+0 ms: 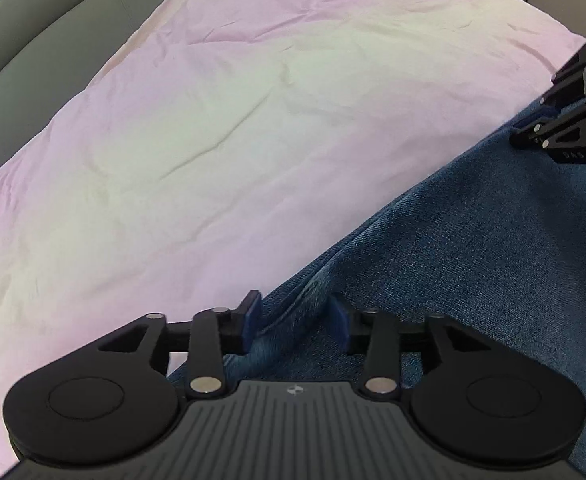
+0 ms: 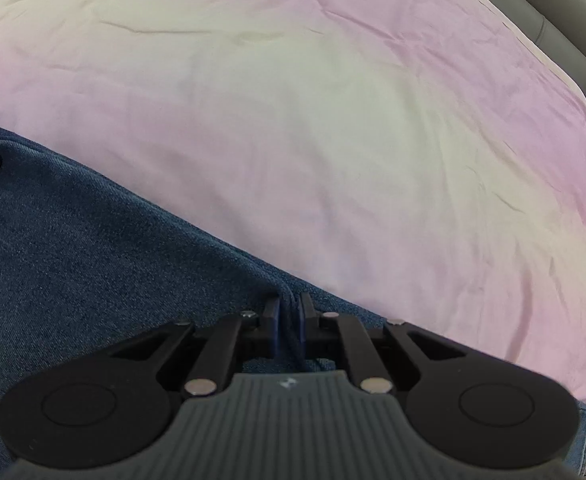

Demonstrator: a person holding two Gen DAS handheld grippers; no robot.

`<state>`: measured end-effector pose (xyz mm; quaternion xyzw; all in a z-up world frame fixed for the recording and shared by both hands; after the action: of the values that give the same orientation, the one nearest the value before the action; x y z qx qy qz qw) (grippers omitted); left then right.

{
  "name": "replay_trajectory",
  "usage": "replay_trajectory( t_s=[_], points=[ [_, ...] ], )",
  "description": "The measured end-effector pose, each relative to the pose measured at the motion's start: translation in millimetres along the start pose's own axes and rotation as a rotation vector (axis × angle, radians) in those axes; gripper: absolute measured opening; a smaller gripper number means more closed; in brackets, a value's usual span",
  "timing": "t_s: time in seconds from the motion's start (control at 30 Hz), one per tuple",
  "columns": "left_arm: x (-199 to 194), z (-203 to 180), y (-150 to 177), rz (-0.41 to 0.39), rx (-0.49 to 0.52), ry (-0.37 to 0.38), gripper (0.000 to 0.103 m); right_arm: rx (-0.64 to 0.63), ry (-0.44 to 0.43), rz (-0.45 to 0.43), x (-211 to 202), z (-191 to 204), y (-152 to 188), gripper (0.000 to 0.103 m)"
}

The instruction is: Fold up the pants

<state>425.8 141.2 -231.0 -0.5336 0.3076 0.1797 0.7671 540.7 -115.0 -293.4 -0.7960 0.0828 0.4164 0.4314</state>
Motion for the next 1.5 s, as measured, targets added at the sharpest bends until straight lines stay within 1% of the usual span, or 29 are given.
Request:
replay_trajectory(
  t_s=[0.07,0.1,0.2,0.27,0.3,0.43,0.5,0.53,0.63,0.67,0.7,0.73,0.77,0.83,0.9,0.97,1.03,1.07,1.13,1.17,1.2,1.23,1.3,1.37,1.43,1.5],
  points=[
    [-21,15,1,-0.005,-0.015,-0.015,0.055,-0.007,0.000,0.001,0,-1,1,0.004],
    [-34,25,2,-0.006,-0.025,-0.021,0.055,-0.011,0.001,0.001,5,-8,-2,0.004],
    [-69,58,12,0.007,-0.073,-0.052,0.061,-0.007,0.009,0.005,5,-7,-4,0.004],
    [-86,87,17,0.022,-0.122,-0.095,0.068,0.002,0.012,0.006,5,-7,-6,0.004],
    [-94,100,22,0.034,-0.152,-0.116,0.069,0.005,0.015,0.004,4,-6,-6,0.004],
    [-121,140,59,0.093,-0.285,-0.160,0.071,0.001,0.053,-0.020,-7,-3,-12,0.003],
    [-131,148,79,0.126,-0.348,-0.148,0.071,0.002,0.089,-0.036,-11,-3,-18,0.003],
    [-135,149,86,0.130,-0.369,-0.140,0.071,0.001,0.105,-0.040,-12,-3,-20,0.003],
    [-136,148,102,0.138,-0.425,-0.111,0.071,0.014,0.126,-0.015,-4,-1,-21,0.003],
    [-132,146,108,0.153,-0.433,-0.110,0.069,0.011,0.130,-0.003,0,0,-20,0.003],
    [-128,144,112,0.163,-0.426,-0.107,0.066,-0.001,0.135,0.007,5,3,-18,0.003],
    [-122,142,116,0.172,-0.417,-0.103,0.059,-0.015,0.140,0.015,10,6,-17,0.003],
    [-112,139,122,0.187,-0.405,-0.103,0.056,-0.028,0.147,0.021,13,9,-16,0.003],
    [-95,133,131,0.214,-0.373,-0.112,0.054,-0.050,0.158,0.029,18,12,-14,0.003],
    [-78,130,140,0.233,-0.389,-0.119,0.053,-0.062,0.161,0.031,18,10,-12,0.003],
    [-72,129,144,0.233,-0.379,-0.119,0.053,-0.064,0.156,0.031,18,9,-12,0.004],
    [-75,132,144,0.236,-0.395,-0.117,0.054,-0.058,0.149,0.029,17,7,-11,0.004],
    [-78,133,143,0.237,-0.403,-0.120,0.055,-0.052,0.143,0.027,15,6,-11,0.010],
    [-85,136,140,0.228,-0.404,-0.144,0.059,-0.036,0.138,0.030,5,1,-11,0.029],
    [-90,137,137,0.220,-0.400,-0.159,0.059,-0.022,0.133,0.025,-1,-4,-11,0.045],
    [-96,137,133,0.207,-0.390,-0.174,0.059,-0.007,0.121,0.013,-10,-9,-12,0.050],
    [-103,136,129,0.191,-0.377,-0.189,0.059,0.006,0.108,0.003,-20,-13,-13,0.051],
    [-120,132,117,0.153,-0.354,-0.228,0.059,0.025,0.093,-0.013,-43,-24,-11,0.057],
    [-134,122,103,0.118,-0.335,-0.248,0.059,0.046,0.083,-0.034,-68,-38,-7,0.059],
    [-147,106,88,0.081,-0.318,-0.237,0.059,0.082,0.082,-0.045,-95,-57,4,0.059],
    [-157,83,69,0.050,-0.302,-0.205,0.059,0.123,0.088,-0.053,-120,-81,20,0.059]
  ],
)
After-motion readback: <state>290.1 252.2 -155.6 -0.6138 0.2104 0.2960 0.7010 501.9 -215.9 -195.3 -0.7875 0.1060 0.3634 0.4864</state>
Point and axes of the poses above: each gripper's, at about its wrist camera, not at the fingertips, and x roughly the way its jaws point, z to its left, y to its underside, the point moved 8 cm from there along x, roughly the way its jaws point, and after that the axes turned 14 degrees about -z, right-handed, at the moved point
